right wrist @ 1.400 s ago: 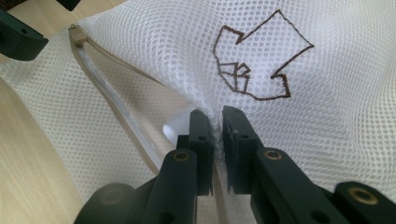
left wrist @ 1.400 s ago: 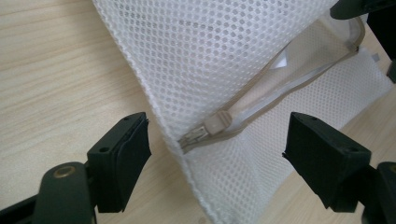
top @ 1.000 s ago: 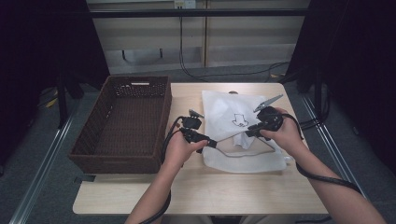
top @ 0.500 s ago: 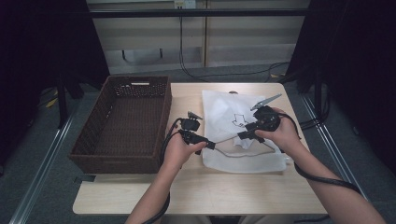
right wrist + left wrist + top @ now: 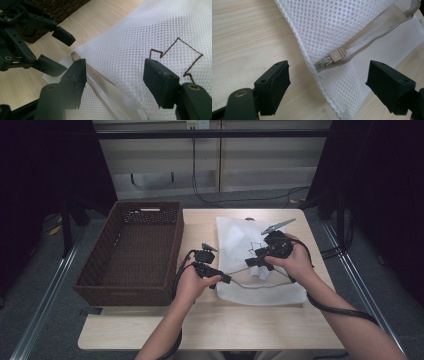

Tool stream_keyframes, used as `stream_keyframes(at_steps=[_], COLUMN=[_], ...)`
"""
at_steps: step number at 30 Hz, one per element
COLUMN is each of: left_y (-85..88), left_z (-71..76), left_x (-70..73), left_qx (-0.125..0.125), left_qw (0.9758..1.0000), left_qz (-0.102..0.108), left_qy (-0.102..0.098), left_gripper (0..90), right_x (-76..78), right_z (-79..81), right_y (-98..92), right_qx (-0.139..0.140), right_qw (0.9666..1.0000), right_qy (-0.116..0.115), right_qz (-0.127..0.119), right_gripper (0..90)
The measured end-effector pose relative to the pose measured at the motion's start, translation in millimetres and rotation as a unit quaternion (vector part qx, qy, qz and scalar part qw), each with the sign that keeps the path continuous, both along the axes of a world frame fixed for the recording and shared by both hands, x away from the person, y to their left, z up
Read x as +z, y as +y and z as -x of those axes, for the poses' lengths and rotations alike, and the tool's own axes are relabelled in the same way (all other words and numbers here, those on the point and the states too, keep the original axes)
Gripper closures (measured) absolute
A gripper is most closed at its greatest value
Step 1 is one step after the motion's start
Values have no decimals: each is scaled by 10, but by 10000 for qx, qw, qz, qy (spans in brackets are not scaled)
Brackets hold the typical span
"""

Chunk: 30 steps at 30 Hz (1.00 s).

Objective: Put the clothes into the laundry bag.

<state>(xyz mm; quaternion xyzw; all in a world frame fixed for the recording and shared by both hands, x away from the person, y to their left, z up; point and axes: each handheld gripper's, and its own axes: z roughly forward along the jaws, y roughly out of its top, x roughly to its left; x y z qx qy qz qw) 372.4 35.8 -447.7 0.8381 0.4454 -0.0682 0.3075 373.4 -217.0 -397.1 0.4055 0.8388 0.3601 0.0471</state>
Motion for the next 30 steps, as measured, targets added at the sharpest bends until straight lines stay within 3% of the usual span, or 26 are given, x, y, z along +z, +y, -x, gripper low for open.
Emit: stream_keyframes(at_steps=[16, 30], left_y=[-6, -11], left_z=[29, 23], left_x=[-110, -145], left_qx=[42, 157], left_qw=[9995, 9985], left_qz=[-19, 113], left_qy=[315, 518], left_gripper=[278, 494], right_x=[-15, -25], right_z=[-26, -25], right_y=[56, 79], right_qx=[-5, -24], right_qw=[10000, 10000], right_qy=[17, 36], right_qz=[-16, 28], right_gripper=[342, 341])
